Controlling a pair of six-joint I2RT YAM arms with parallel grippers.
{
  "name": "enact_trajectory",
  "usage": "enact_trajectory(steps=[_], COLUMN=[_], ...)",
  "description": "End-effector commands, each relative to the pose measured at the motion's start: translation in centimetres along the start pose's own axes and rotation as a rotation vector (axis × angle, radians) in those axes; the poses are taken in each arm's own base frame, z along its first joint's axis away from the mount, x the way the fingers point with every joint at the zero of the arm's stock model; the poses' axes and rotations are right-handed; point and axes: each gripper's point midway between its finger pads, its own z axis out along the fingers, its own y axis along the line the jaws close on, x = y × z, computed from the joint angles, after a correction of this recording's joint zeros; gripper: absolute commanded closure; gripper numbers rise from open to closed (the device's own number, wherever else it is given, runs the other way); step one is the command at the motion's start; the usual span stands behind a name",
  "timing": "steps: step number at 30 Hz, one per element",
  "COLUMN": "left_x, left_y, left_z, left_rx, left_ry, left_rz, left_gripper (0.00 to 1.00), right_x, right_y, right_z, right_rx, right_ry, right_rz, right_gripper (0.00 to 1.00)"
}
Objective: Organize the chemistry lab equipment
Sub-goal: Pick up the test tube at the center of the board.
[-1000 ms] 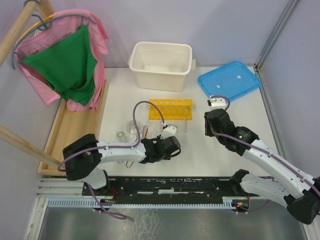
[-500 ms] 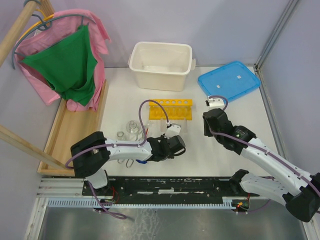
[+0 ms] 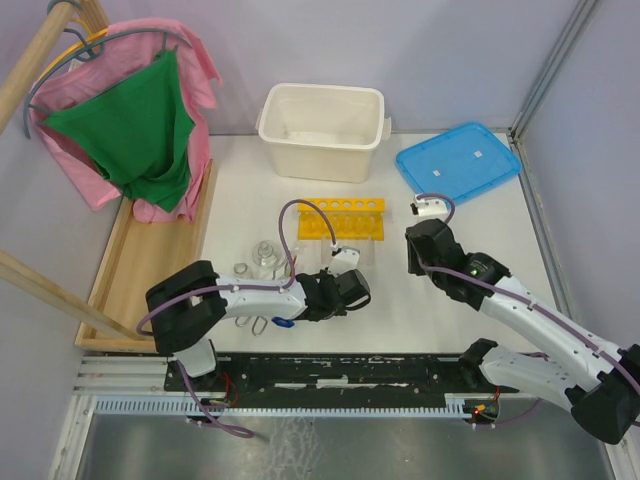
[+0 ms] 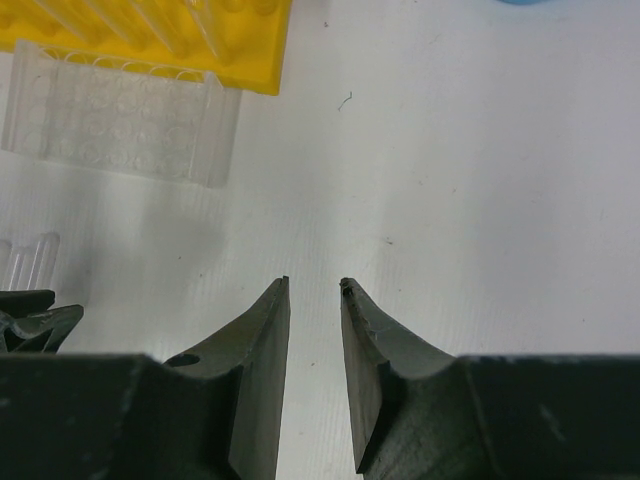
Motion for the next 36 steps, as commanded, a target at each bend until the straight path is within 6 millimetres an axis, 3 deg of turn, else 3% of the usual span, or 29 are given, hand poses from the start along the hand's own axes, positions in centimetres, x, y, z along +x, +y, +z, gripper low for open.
enact_trajectory(steps=[1,6,9,17,25,36], left_x=[-2.4,-4.7,-4.6,-2.7,-1.6,-2.0], left_y=[-0.8,-0.3,0.6,1.0,1.7,2.2], left_z=[-1.6,-3.8,-4.0,-1.8,-0.8,0.8], left_rx=[0.04,0.045,0.014,-0.037,-0.067,-0.092], left_ry=[-0.06,-0.126,-0.13,-0.091,-0.072,-0.076], left_rz=[-0.08,-0.11,-0.111,-0.088,-0.069,-0.062], left_gripper=[0.67,0.67,0.66,0.66,0.66,0.66], right_x=[-0.6,-0.5,-0.3,0.1,0.3,0.8], right_y=[0.2,0.6,0.7,0.7,0.8,1.2], right_z=[0.2,0.4,0.6,0.7,1.0,1.5], right_rx=[-0.002,-0.012,-0.017,-0.018,-0.017,-0.023], right_ry=[-0.032,-0.025,-0.02,-0.01,-0.002,0.017], right_rz=[0.028,0.03,0.03,0.028,0.026,0.023], right_gripper=[0.65,0.65,0.65,0.65,0.65,0.65])
